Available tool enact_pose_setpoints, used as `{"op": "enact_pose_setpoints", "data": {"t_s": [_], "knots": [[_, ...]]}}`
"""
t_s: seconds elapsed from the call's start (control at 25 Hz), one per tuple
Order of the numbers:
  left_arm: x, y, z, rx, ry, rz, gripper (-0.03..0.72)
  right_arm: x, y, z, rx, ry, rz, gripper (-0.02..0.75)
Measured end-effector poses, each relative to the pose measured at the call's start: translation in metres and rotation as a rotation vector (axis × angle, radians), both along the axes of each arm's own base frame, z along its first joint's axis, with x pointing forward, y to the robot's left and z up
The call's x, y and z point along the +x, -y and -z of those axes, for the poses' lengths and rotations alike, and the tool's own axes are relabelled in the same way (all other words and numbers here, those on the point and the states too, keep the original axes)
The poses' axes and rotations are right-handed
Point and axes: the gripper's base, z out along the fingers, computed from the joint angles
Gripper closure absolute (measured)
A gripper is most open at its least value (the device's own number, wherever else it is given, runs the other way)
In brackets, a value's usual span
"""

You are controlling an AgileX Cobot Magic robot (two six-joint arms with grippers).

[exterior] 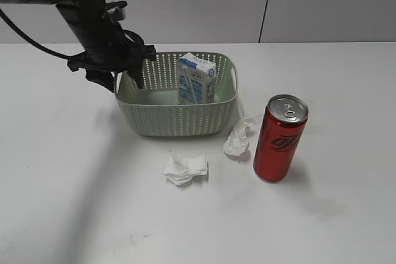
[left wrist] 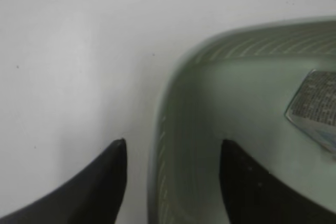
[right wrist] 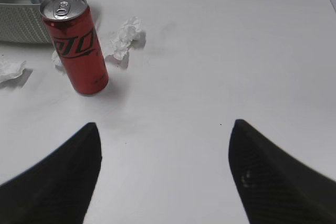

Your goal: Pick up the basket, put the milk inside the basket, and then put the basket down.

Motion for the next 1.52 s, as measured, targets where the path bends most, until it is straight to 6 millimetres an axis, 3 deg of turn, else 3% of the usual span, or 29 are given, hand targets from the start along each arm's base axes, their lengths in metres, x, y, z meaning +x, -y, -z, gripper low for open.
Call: {"op": "enact_pose_setpoints", "data": {"t_s": [0.16, 0.36, 0.64, 0.92, 1.28, 1.52], "knots": [[0.000, 0.000, -0.010, 0.002, -0.013, 0.028, 0.132, 0.000, 0.000, 0.000, 0.000, 0.000, 0.000, 0.147], [0.004, -0.014, -0.052, -0.048, -0.022, 0.044, 0.092, 0.000, 0.000, 0.000, 0.000, 0.000, 0.000, 0.147], [0.009, -0.076, -0.105, -0.025, 0.000, 0.037, 0.089, 0.000, 0.000, 0.000, 0.000, 0.000, 0.000, 0.147], [0.006, -0.130, -0.125, 0.042, 0.047, 0.008, 0.089, 0.000, 0.000, 0.000, 0.000, 0.000, 0.000, 0.147], [-0.035, -0.146, -0.168, 0.147, 0.134, 0.022, 0.095, 0.001, 0.009, 0.001, 0.011, -0.009, 0.121, 0.147], [-0.086, -0.151, -0.167, 0.166, 0.089, 0.050, 0.097, 0.001, 0.007, 0.000, 0.004, -0.006, 0.090, 0.147]]}}
